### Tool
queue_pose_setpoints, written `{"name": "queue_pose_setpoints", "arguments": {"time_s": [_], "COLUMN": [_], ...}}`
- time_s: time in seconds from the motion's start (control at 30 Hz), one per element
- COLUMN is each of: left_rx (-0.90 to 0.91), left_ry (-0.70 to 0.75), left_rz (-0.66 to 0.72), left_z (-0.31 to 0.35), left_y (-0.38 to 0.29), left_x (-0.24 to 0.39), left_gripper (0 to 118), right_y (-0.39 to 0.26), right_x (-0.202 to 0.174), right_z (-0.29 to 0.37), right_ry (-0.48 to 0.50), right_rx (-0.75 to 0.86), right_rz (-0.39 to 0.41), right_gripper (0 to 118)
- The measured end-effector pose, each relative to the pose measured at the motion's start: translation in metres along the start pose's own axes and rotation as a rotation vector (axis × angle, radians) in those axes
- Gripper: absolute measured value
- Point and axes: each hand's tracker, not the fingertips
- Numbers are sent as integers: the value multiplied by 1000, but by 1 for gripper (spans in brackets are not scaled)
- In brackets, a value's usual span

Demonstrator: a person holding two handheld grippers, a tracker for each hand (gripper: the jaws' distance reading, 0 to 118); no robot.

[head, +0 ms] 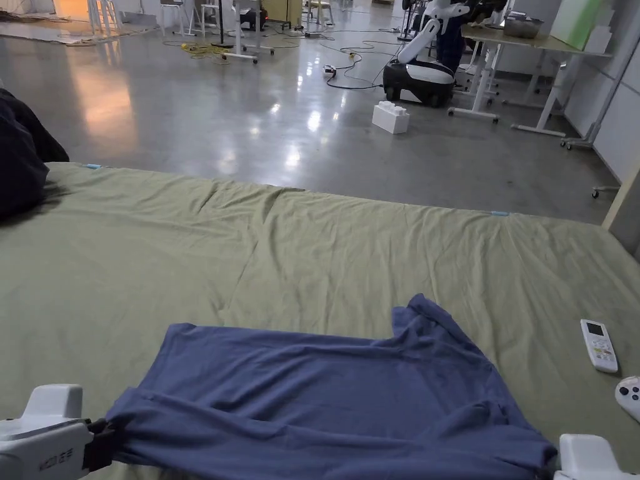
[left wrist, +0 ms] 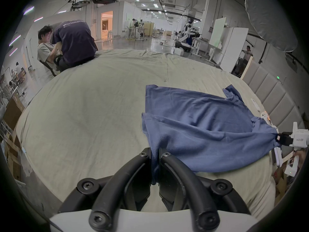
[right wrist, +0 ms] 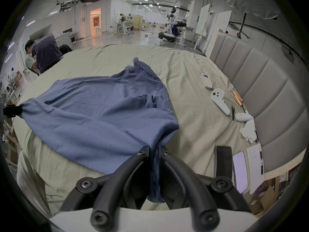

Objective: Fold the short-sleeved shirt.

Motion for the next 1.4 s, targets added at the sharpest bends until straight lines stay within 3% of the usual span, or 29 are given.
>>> {"name": "queue_pose_setpoints", "arguments": {"time_s": [0.33,0.6,0.73,0.77,0.87,0.9,0.93,1.0,1.27,1.37,1.4], "left_rx": [-113,-265,-266,-267,-266,-264,-253,-178,192,339,392], "left_ry": [21,105,115,113,99,97,93,83,30,29,27], "left_rz": [-11,-157,-150,-155,-144,-126,-112,-105,-127,-131,-132], "left_z": [30,-16,-21,-18,-14,-11,-9,-2,25,37,42], "left_y": [-69,-109,-108,-107,-103,-99,-95,-86,-31,-14,-9], "left_x": [-22,-10,-7,-6,-9,-10,-9,-5,43,63,70], "left_gripper": [8,8,8,8,16,28,38,52,51,48,40], "right_y": [-87,-129,-126,-125,-117,-113,-107,-93,-27,-10,-5], "right_x": [-2,-25,-30,-30,-26,-25,-25,-22,-44,-60,-65], "right_z": [20,-17,-20,-20,-9,-4,1,12,47,55,57], "right_ry": [10,-5,-21,-23,-36,-58,-75,-95,-75,-68,-67], "right_rx": [-155,-258,-254,-253,-249,-236,-211,-137,339,488,537], "right_rz": [13,15,19,22,-4,-16,-20,-30,-83,-79,-78], "right_gripper": [9,10,16,20,64,76,80,80,79,56,45]}}
